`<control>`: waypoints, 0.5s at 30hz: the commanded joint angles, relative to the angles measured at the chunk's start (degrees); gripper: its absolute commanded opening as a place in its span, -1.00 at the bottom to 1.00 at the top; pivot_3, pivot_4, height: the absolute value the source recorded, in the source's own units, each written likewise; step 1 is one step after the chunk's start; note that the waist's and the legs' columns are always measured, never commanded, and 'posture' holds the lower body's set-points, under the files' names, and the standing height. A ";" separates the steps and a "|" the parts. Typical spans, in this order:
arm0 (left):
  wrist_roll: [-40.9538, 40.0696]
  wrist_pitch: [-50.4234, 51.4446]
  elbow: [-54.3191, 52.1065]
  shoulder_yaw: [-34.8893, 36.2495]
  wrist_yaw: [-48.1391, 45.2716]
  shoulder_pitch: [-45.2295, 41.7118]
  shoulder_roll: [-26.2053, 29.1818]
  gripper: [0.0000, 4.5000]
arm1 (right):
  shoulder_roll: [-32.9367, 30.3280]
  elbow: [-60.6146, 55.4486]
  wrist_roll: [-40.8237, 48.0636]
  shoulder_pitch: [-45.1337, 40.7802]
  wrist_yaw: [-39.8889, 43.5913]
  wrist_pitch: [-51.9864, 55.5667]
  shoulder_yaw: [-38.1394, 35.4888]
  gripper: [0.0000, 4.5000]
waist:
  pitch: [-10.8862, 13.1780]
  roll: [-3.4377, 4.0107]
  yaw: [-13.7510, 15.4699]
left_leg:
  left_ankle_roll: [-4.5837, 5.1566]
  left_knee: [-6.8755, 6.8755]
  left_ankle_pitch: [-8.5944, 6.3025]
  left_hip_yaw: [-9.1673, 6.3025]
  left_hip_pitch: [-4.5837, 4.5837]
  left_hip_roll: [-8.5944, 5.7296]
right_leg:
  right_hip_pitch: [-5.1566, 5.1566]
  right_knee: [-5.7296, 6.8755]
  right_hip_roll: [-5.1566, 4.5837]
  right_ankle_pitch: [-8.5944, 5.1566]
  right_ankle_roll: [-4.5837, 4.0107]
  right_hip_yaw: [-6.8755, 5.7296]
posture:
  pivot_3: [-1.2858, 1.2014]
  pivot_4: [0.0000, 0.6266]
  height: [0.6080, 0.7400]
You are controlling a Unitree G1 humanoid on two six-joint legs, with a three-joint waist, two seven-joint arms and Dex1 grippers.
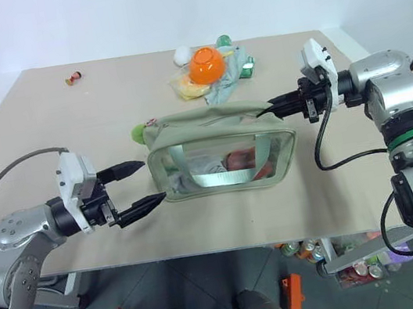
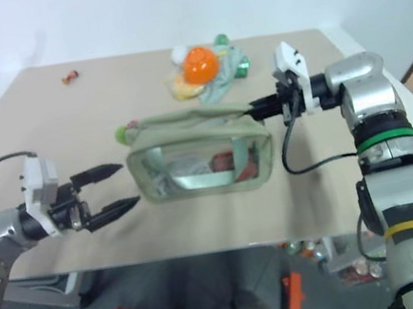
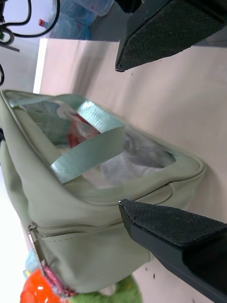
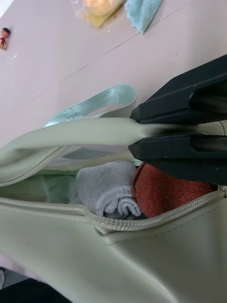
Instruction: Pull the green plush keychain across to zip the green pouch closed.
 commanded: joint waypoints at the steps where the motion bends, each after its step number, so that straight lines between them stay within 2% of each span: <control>1: -0.90 -0.33 -1.85 2.68 0.74 0.29 0.89 1.00 | 0.05 1.91 -0.88 -1.79 2.55 -2.86 -1.80 -0.98 | 0.00 0.01 -0.02 | 0.00 0.01 0.00 0.00 0.00 0.01 | 0.00 0.00 0.00 0.00 0.00 -0.01 | 0.03 -0.52 0.96; 9: -0.78 -0.64 0.04 3.52 0.89 -1.73 1.79 1.00 | -1.08 0.67 -0.31 -1.06 3.63 1.96 -2.86 -0.98 | 0.15 0.24 -0.08 | -0.01 0.05 0.01 0.00 0.02 0.00 | 0.00 0.06 0.01 -0.03 0.07 -0.01 | 0.03 -0.52 0.96; 11: -0.52 -0.83 0.37 3.16 0.63 -2.12 1.96 1.00 | -1.41 -0.60 0.31 -1.08 3.05 3.63 -3.56 -0.64 | 0.16 0.26 -0.07 | -0.01 0.05 0.01 0.00 0.02 0.00 | 0.00 0.07 0.01 -0.02 0.07 -0.01 | 0.03 -0.52 0.96; 14: -0.12 -1.05 0.57 2.57 0.26 -2.40 2.07 1.00 | -2.10 -3.30 1.35 -0.49 2.05 5.54 -5.00 -0.24 | 0.19 0.31 -0.06 | -0.01 0.04 0.01 0.00 0.01 -0.01 | 0.00 0.07 0.00 -0.02 0.05 -0.01 | 0.03 -0.52 0.96; 15: -0.13 -1.05 0.58 2.46 0.18 -2.50 2.01 1.00 | -2.54 -4.69 1.93 -0.14 2.14 7.39 -5.57 -0.24 | 0.20 0.32 -0.06 | -0.01 0.03 0.01 0.00 0.01 -0.01 | -0.01 0.07 0.01 -0.03 0.06 -0.01 | 0.03 -0.52 0.96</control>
